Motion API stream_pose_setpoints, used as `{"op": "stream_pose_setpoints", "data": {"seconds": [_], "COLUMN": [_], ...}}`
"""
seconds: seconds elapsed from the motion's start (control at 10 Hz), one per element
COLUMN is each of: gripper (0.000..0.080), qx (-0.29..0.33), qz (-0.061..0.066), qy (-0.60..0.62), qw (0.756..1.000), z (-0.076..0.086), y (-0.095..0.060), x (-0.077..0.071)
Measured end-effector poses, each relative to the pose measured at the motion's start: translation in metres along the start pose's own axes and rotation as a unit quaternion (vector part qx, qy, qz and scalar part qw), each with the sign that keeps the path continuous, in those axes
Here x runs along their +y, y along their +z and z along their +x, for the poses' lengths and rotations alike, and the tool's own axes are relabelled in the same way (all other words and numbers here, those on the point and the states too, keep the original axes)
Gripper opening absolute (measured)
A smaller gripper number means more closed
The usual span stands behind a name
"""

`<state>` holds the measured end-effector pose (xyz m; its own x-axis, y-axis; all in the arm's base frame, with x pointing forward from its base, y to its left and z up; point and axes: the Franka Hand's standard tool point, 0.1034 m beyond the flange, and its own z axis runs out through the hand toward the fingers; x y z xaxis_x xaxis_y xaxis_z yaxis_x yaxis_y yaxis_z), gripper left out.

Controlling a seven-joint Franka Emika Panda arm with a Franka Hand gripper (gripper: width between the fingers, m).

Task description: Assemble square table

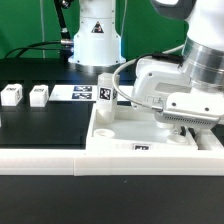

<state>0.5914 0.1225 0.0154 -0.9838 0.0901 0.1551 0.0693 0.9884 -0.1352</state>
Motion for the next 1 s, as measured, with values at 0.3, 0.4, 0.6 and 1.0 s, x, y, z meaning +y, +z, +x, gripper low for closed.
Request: {"op": "stream_pose_setpoints", "data": {"seconds": [0.3, 0.4, 0.6, 1.0], "gripper": [0.0066, 0.0279, 0.0451, 0.0639], "qx": [0.002, 0.005, 0.012, 0.016], "qz": [0.001, 0.005, 0.012, 0.015], "qy": [0.002, 0.007, 0.015, 0.021], "qw": [1.000, 1.000, 1.000, 1.000], "z": [0.000, 0.000, 0.000, 0.000], "y": [0.002, 0.003, 0.003, 0.004], "x": [-0.003, -0.009, -0.020, -0.029]}}
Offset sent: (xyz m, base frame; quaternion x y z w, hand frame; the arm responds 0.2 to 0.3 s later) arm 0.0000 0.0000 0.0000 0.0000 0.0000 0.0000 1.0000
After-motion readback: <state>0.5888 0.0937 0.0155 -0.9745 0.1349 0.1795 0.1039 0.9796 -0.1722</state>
